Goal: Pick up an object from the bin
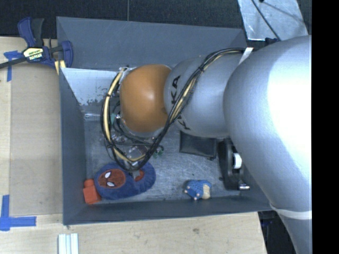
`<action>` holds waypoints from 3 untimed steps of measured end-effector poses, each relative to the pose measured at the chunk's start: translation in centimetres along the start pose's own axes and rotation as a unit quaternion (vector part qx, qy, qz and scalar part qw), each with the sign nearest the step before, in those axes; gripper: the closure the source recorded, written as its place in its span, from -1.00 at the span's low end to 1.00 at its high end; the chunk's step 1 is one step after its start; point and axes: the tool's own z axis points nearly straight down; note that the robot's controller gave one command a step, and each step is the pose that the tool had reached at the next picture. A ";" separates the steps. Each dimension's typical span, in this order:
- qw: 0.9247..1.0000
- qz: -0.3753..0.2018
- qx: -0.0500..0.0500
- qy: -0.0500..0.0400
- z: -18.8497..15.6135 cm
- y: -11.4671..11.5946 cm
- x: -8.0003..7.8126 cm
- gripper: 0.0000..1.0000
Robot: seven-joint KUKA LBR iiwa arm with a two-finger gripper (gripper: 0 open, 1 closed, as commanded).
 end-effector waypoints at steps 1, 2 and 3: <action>0.944 -0.329 0.000 -0.001 -0.3 5.3 2.8 -1.00; 0.945 -0.327 0.002 0.004 -0.3 4.9 2.9 1.00; 0.948 -0.318 0.000 -0.003 -15.5 7.0 3.6 1.00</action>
Offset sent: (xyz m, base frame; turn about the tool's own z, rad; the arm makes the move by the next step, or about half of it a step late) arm -0.0536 0.0316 0.0007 -0.6711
